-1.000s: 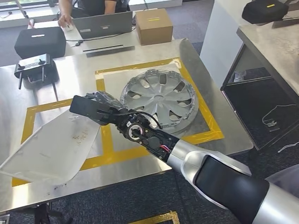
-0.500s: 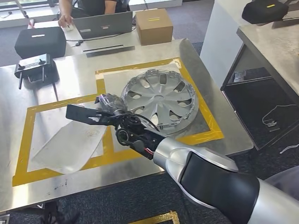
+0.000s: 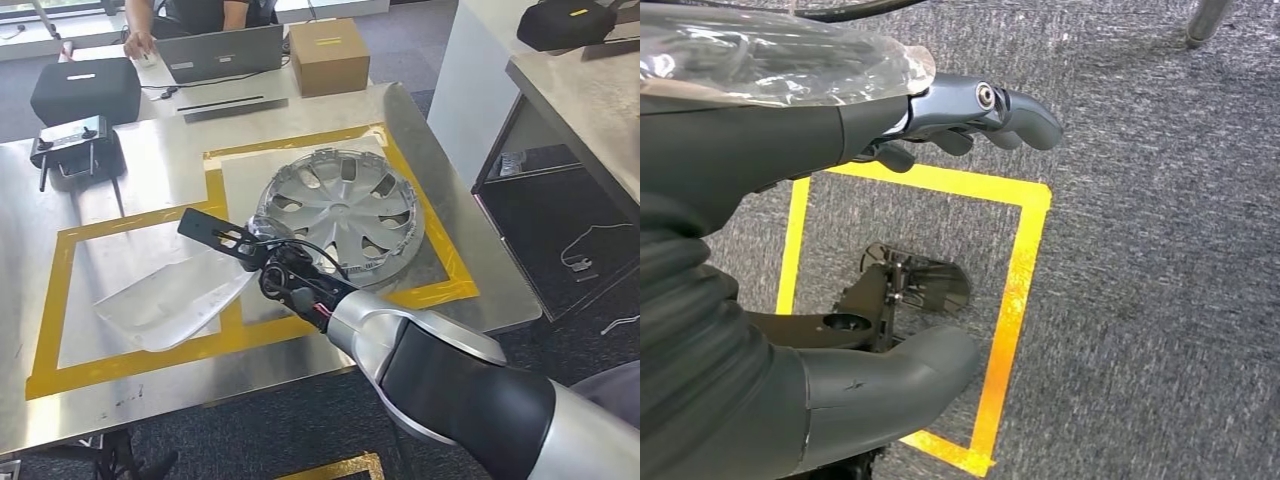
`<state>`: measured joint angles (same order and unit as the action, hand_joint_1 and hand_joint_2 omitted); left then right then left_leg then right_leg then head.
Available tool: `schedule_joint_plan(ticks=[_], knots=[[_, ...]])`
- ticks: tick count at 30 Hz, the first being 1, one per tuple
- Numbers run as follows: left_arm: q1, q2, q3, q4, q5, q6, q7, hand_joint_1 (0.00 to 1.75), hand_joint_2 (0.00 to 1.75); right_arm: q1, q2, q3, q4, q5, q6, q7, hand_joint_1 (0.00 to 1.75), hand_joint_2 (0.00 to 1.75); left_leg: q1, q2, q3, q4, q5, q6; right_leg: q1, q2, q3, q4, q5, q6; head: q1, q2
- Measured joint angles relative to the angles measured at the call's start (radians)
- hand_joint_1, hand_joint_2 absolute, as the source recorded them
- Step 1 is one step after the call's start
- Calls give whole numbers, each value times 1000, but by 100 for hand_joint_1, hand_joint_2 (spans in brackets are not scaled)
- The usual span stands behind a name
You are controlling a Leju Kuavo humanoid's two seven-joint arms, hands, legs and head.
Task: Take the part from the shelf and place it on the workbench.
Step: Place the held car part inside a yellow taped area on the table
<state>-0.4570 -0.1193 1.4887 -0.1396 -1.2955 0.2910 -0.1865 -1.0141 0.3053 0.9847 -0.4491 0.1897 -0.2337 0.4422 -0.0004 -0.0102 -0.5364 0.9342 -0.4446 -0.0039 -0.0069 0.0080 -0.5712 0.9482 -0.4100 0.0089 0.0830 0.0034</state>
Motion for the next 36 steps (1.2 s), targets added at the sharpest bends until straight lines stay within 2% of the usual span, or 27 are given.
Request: schedule_joint_plan(ticks=[7, 14, 20, 28, 34, 36], knots=[[0, -1, 0, 0, 0, 6, 0, 0, 175, 1, 14, -9, 4, -192, -129, 28, 175, 175, 0, 0, 0, 0, 0, 0, 0, 0, 0, 0, 0, 0, 0, 0], [0, -2, 0, 0, 0, 8, -2, 0, 175, -4, 26, 2, 4, -298, -180, 41, 175, 175, 0, 0, 0, 0, 0, 0, 0, 0, 0, 0, 0, 0, 0, 0], [0, -2, 0, 0, 2, 13, -19, 0, 175, -27, 33, 57, 3, -415, -252, 43, 175, 175, 0, 0, 0, 0, 0, 0, 0, 0, 0, 0, 0, 0, 0, 0], [1, -3, 0, 0, 0, 15, -31, 0, 175, -59, 37, 142, 3, -449, -308, 74, 175, 175, 0, 0, 0, 0, 0, 0, 0, 0, 0, 0, 0, 0, 0, 0], [1, -4, 0, 0, -3, 15, -36, 0, 175, -70, 37, 191, 4, -456, -315, 71, 175, 175, 0, 0, 0, 0, 0, 0, 0, 0, 0, 0, 0, 0, 0, 0], [1, -5, 0, 0, -3, 15, -37, 0, 175, -70, 37, 199, 4, -457, -315, 71, 87, 87, 0, 0, 0, 0, 0, 0, 0, 0, 0, 0, 0, 0, 0, 0]])
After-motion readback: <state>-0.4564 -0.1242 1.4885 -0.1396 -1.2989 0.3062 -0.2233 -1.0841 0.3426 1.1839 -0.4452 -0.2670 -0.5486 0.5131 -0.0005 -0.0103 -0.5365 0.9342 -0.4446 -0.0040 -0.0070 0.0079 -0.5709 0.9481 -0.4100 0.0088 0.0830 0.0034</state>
